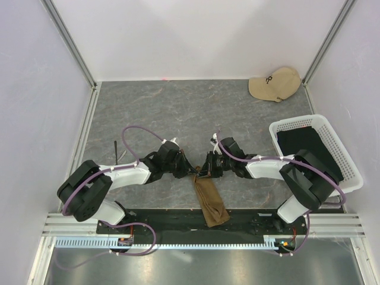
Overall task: Fold the napkin into a case and place the utensils inside
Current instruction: Grasp the top corner of the smaller rectangle folded napkin from the folded napkin.
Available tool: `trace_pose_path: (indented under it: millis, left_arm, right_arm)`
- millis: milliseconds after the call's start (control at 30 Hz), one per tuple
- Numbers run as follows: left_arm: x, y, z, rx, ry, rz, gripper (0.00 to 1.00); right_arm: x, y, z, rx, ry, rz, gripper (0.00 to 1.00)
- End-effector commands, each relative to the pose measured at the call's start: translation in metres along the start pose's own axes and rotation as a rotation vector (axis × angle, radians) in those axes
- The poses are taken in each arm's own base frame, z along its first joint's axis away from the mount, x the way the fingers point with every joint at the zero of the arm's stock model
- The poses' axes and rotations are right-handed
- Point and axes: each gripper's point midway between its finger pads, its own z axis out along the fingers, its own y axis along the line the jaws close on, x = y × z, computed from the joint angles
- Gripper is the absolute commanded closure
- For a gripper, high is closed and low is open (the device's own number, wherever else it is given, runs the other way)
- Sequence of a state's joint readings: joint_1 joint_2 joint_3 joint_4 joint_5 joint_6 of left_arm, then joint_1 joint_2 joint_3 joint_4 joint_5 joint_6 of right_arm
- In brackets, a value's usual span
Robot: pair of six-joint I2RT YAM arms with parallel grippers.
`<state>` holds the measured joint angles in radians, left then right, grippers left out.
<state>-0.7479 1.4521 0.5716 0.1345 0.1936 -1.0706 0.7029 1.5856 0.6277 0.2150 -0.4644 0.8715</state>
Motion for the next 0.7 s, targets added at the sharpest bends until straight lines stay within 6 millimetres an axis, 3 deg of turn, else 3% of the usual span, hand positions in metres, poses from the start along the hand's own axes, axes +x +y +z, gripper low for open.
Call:
trace_pose_path:
  millis: [0,67,167,267,400,500,567,667]
  left_arm:
    - [0.005,-0.019,0.0,0.054,0.015,0.027,0.98]
    - [0.011,-0.018,0.002,0.049,0.026,0.022,0.98]
    - [0.017,-0.015,0.004,0.06,0.024,0.001,0.98]
    - [0.018,-0.01,0.008,0.048,0.027,-0.03,0.98]
    - [0.016,-0.008,0.008,0.031,0.017,-0.018,0.98]
    - [0.01,-0.009,0.004,0.009,-0.002,0.024,0.97]
    - [0.007,-0.012,0.001,0.005,-0.013,0.041,0.93]
    - [0.003,-0.017,-0.004,0.009,-0.021,0.082,0.78]
  right_arm:
    - [-0.006,0.012,0.009,-0.05,-0.025,-0.021,0.94]
    - [-0.009,0.017,0.014,-0.069,-0.036,-0.023,0.98]
    - [-0.02,0.008,0.028,-0.058,-0.087,-0.022,0.99]
    - [-0.021,-0.017,0.044,0.024,-0.055,-0.033,0.94]
    - [-0.02,-0.014,0.029,0.029,-0.062,-0.036,0.86]
    - [-0.016,-0.016,0.013,0.067,-0.048,-0.035,0.73]
    - [-0.013,-0.019,0.004,0.088,-0.035,-0.039,0.67]
    - [-0.011,-0.013,-0.008,0.09,-0.032,-0.061,0.63]
